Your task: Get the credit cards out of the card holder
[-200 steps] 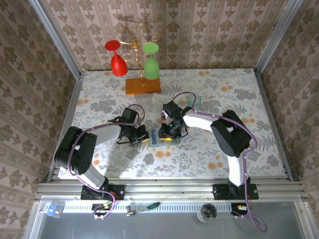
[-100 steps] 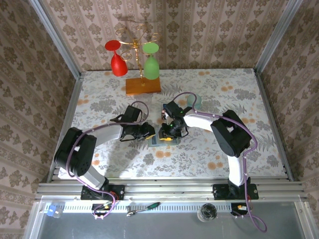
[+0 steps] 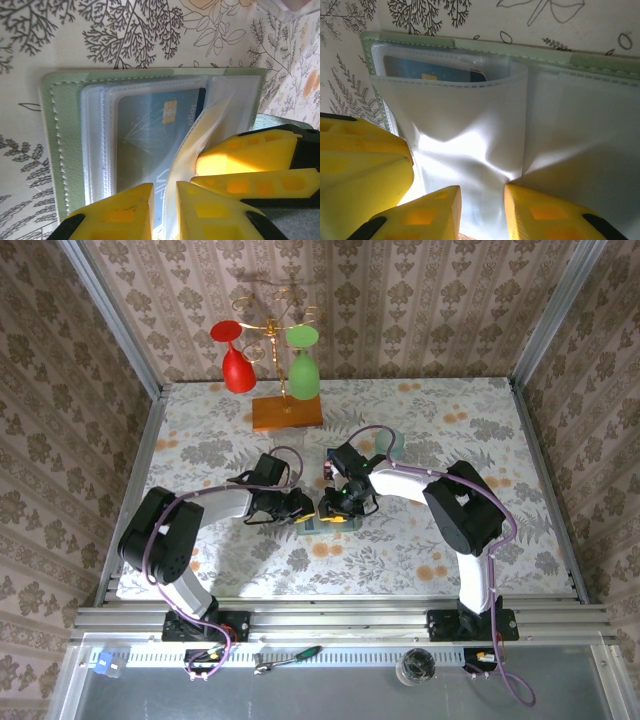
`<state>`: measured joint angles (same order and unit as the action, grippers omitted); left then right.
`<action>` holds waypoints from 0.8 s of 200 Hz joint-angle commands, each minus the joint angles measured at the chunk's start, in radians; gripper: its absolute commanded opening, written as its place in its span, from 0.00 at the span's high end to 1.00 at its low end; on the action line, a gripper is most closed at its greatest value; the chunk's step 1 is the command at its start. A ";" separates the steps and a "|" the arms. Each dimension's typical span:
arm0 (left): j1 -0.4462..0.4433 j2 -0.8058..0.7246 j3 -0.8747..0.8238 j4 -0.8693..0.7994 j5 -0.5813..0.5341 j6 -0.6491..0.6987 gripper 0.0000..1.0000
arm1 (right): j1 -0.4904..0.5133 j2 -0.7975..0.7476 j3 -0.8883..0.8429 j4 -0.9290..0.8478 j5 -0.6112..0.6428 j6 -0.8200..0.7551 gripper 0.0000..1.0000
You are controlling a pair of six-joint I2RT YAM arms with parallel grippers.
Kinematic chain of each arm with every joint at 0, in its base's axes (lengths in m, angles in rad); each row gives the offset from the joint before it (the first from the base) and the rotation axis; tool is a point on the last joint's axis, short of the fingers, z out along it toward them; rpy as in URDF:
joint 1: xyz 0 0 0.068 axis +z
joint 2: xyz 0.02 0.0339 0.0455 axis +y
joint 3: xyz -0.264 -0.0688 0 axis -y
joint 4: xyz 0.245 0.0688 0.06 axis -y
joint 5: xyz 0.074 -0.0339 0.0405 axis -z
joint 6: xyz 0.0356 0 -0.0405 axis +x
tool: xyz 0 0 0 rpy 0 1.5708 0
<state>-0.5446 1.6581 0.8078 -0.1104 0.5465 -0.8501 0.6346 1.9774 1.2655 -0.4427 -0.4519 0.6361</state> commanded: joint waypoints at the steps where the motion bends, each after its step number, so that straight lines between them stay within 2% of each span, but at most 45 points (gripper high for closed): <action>1: -0.008 0.024 0.022 0.033 0.035 -0.022 0.82 | -0.004 -0.026 -0.026 0.007 -0.005 0.014 0.70; 89: -0.009 0.010 0.014 0.046 0.044 -0.040 0.86 | -0.005 -0.056 -0.028 0.005 -0.008 0.019 0.70; 160: -0.017 -0.015 0.037 0.019 0.039 -0.044 0.84 | -0.029 -0.152 -0.068 0.024 0.026 0.024 0.68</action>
<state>-0.5514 1.6749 0.8078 -0.0666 0.5766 -0.8860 0.6212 1.8858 1.2217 -0.4221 -0.4507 0.6521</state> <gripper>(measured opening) 0.154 0.316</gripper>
